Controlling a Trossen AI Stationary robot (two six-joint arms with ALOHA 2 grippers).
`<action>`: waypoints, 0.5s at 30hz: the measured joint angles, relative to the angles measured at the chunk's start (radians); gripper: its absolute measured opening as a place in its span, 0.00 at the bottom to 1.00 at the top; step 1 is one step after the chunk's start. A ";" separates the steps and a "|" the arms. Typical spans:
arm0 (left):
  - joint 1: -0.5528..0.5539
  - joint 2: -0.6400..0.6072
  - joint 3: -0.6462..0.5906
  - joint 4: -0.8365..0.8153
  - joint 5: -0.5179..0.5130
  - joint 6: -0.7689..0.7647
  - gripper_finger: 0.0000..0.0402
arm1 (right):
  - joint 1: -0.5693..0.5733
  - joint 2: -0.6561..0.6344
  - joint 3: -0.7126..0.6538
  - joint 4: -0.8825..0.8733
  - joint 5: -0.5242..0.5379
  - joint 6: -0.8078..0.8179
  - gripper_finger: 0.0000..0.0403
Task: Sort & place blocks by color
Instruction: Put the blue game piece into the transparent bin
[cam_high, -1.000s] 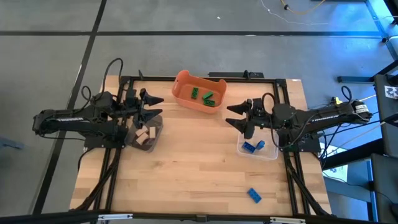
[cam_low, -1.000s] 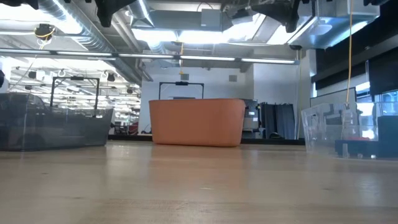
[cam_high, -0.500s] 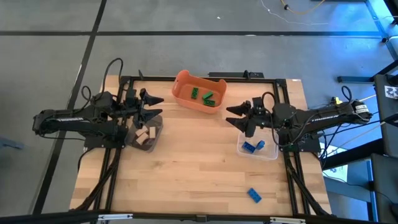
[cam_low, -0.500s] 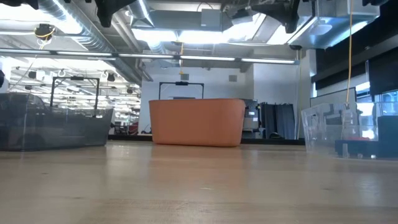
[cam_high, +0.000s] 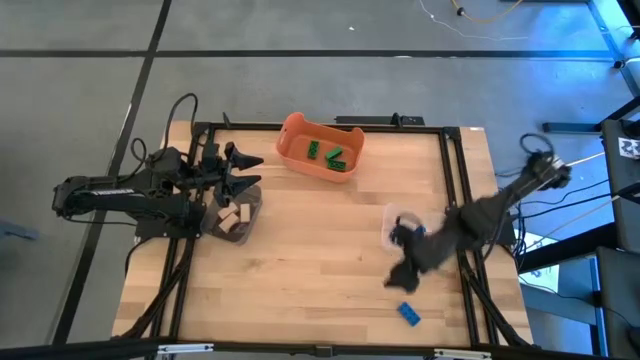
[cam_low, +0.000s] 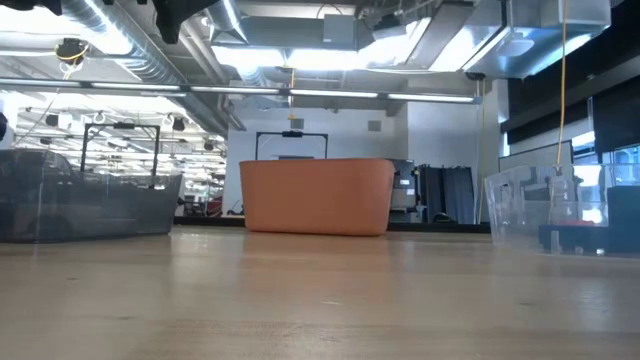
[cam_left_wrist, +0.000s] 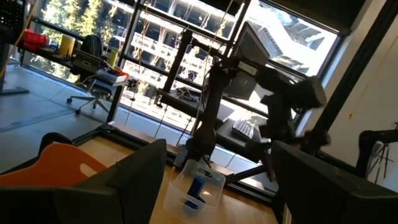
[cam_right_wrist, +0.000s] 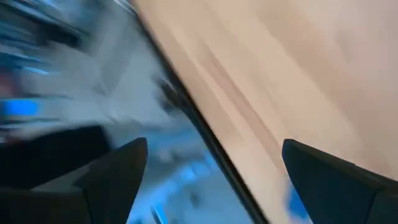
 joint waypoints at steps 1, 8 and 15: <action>0.000 0.000 0.000 0.000 0.000 0.000 0.70 | 0.033 0.045 0.033 -0.076 -0.024 0.064 0.93; 0.000 0.000 0.000 0.000 0.000 0.000 0.70 | 0.193 0.322 0.098 -0.238 -0.219 0.430 0.93; 0.000 0.000 0.000 0.000 0.002 0.003 0.70 | 0.241 0.539 0.093 -0.196 -0.239 0.527 0.93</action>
